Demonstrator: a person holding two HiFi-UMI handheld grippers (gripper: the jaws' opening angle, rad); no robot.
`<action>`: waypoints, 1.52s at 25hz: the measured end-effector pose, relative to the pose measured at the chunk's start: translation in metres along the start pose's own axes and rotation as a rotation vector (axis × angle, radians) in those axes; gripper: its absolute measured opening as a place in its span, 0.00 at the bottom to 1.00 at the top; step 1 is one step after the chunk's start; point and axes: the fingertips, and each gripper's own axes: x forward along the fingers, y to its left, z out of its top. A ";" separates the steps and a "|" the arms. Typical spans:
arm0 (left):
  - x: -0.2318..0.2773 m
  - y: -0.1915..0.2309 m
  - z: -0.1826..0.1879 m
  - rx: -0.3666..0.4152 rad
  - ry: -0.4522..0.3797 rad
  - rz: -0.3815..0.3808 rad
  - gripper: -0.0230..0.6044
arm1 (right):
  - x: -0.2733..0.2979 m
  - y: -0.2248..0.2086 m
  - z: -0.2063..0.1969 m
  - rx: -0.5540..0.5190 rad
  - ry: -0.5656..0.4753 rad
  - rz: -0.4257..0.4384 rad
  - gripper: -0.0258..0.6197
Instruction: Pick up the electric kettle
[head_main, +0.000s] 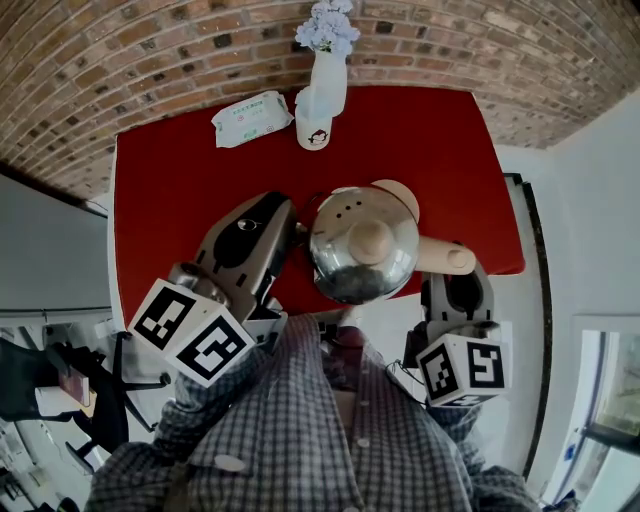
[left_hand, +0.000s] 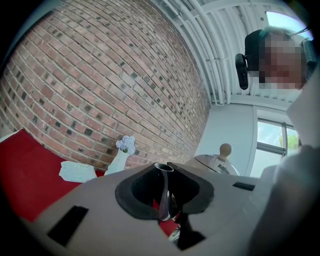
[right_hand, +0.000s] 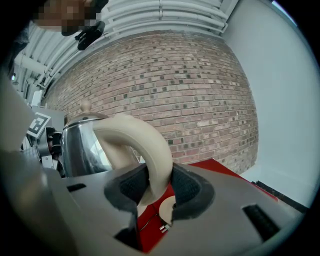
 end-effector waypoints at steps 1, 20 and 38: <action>0.000 0.000 0.000 -0.002 -0.001 -0.001 0.13 | 0.000 0.000 0.000 0.000 0.000 -0.002 0.25; 0.003 0.002 -0.004 -0.028 0.014 -0.019 0.13 | -0.005 -0.001 -0.001 -0.020 0.016 -0.038 0.25; 0.006 -0.006 -0.009 -0.029 0.027 -0.035 0.13 | -0.013 -0.008 -0.004 -0.022 0.024 -0.059 0.26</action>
